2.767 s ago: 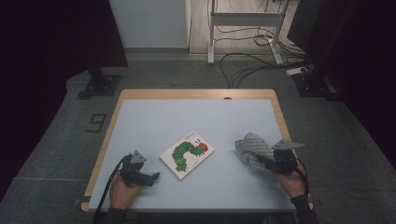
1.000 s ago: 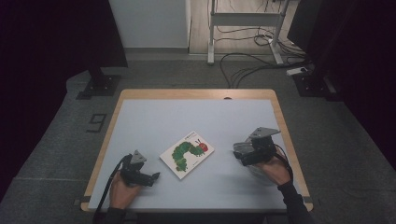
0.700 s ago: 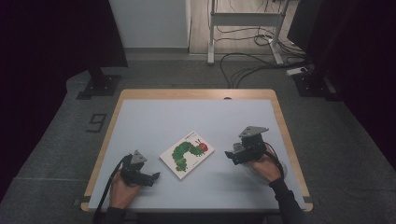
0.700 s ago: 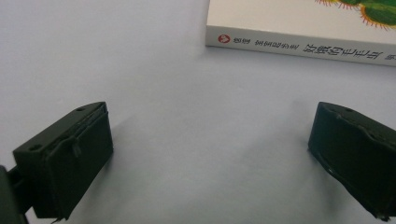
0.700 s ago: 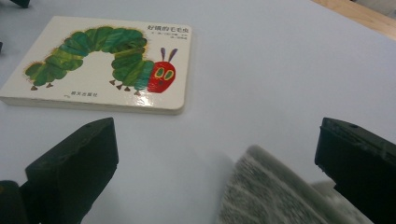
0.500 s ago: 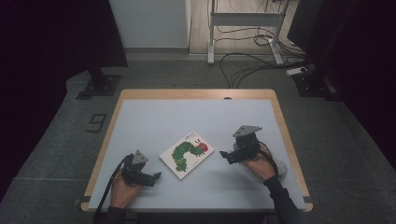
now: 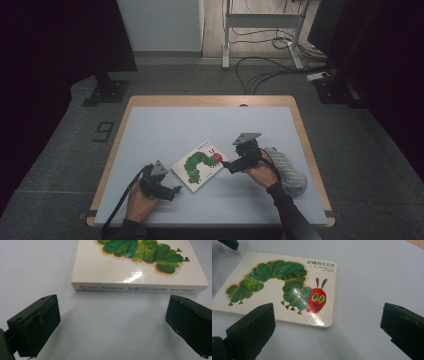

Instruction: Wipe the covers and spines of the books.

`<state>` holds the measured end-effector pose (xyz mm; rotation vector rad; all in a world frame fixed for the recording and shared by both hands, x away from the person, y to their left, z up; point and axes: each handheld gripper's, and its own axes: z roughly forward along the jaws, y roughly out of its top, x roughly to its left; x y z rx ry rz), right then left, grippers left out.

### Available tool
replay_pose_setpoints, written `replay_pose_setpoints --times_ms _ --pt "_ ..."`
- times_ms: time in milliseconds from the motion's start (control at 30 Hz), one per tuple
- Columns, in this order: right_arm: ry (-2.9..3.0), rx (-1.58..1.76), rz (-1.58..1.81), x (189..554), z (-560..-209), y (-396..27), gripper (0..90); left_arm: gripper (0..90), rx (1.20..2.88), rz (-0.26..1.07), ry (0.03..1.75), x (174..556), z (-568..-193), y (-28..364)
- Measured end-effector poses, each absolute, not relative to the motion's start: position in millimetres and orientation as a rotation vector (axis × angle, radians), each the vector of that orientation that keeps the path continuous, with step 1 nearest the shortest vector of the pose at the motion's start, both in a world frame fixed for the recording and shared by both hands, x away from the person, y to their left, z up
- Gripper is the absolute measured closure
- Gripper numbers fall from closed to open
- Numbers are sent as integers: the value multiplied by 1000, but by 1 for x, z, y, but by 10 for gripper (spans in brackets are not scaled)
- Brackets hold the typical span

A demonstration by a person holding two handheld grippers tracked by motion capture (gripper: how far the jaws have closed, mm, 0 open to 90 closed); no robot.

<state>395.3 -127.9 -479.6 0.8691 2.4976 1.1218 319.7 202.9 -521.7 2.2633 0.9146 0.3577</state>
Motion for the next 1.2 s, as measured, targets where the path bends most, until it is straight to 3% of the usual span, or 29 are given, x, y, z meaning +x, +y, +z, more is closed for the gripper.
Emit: replay_pose_setpoints --times_ms 1200 --pt "2710 867 1183 435 -526 -77 7 0 2279 323 903 322 -528 186"
